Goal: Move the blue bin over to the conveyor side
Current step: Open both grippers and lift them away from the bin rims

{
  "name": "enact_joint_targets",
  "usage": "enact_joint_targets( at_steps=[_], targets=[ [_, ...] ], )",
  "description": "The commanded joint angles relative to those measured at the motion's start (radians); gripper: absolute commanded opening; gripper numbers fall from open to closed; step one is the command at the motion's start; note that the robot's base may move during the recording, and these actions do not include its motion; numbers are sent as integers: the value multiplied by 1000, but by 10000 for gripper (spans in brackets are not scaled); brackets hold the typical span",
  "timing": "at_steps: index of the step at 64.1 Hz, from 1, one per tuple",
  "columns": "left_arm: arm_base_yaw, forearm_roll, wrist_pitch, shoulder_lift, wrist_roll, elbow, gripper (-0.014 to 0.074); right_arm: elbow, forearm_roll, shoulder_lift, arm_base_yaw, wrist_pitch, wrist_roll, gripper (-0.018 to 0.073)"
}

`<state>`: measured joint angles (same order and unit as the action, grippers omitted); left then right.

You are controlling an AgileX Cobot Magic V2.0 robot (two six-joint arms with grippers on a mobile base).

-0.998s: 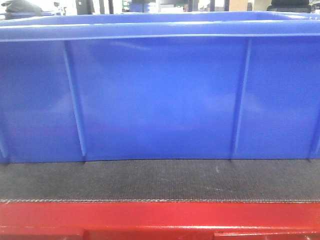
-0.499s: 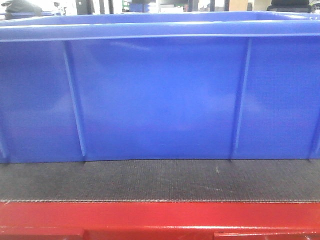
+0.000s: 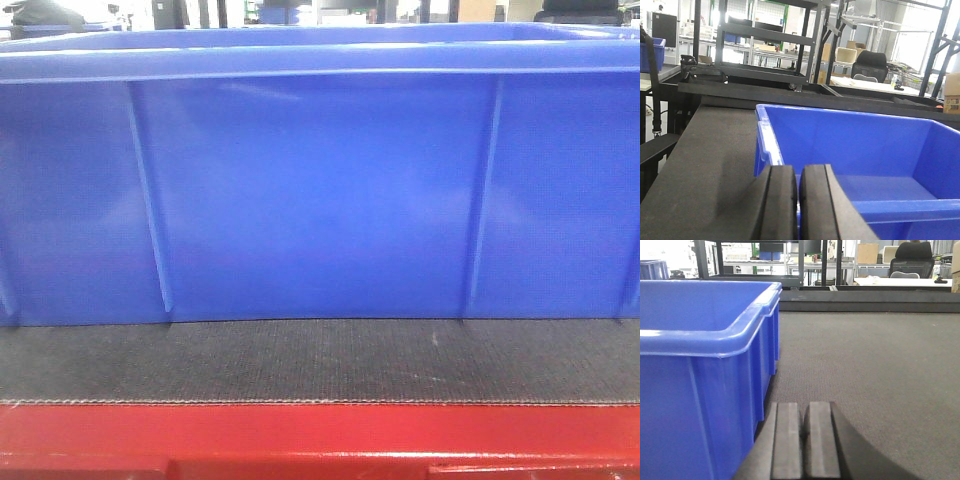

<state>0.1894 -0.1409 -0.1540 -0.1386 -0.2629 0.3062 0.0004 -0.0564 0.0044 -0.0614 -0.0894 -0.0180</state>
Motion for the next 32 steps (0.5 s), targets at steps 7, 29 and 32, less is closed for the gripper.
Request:
enact_joint_targets(
  at_steps=[7, 29, 32],
  targets=[
    [3, -4, 11, 6, -4, -4, 13, 0, 9, -4, 5, 17, -7, -88],
    [-170, 32, 63, 139, 114, -158, 13, 0, 9, -4, 5, 15, -7, -88],
    [-194, 34, 63, 139, 137, -181, 13, 0, 9, -4, 5, 15, -7, -88]
  ],
)
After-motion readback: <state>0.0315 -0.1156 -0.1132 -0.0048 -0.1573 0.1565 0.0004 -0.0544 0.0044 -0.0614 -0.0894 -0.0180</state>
